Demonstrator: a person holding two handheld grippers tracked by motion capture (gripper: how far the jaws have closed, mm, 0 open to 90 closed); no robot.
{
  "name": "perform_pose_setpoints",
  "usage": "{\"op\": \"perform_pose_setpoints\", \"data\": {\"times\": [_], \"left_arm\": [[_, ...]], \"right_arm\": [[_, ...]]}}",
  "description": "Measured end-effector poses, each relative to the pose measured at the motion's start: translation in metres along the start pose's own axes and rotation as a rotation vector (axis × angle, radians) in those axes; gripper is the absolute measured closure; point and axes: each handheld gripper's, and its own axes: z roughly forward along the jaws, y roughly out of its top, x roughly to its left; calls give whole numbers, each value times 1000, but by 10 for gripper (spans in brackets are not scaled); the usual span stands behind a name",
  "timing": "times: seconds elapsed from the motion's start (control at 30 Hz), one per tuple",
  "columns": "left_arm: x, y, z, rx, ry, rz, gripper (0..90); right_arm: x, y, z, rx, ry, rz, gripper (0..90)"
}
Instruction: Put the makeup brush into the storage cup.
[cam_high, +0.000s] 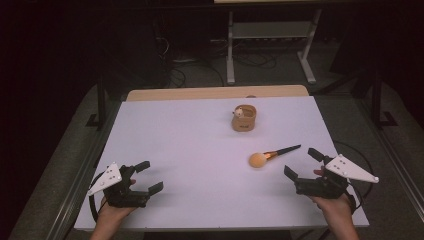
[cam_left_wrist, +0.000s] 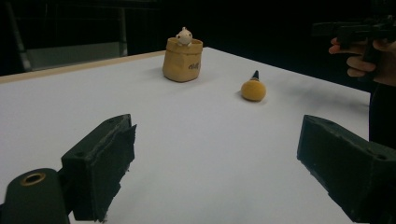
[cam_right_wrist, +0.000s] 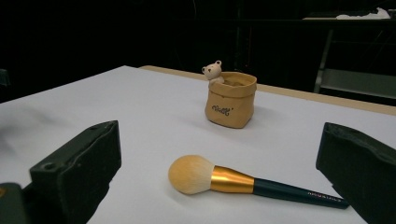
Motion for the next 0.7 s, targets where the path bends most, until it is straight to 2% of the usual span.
{"op": "perform_pose_setpoints", "data": {"times": [0.13,0.37,0.57,0.7], "left_arm": [[-1,0,-1,1,1,0,106],[0,0,1,0,-4,1,106],[-2,0,5,9,-20,4,106],[-3,0,5,14,-25,6,107]], "right_arm": [[-1,1,2,3,-1,-3,0],[-3,4,4,-13,6,20,0],[-5,8,8,-8,4,32,0],[-6,10,12,-6,6,21,0]]}}
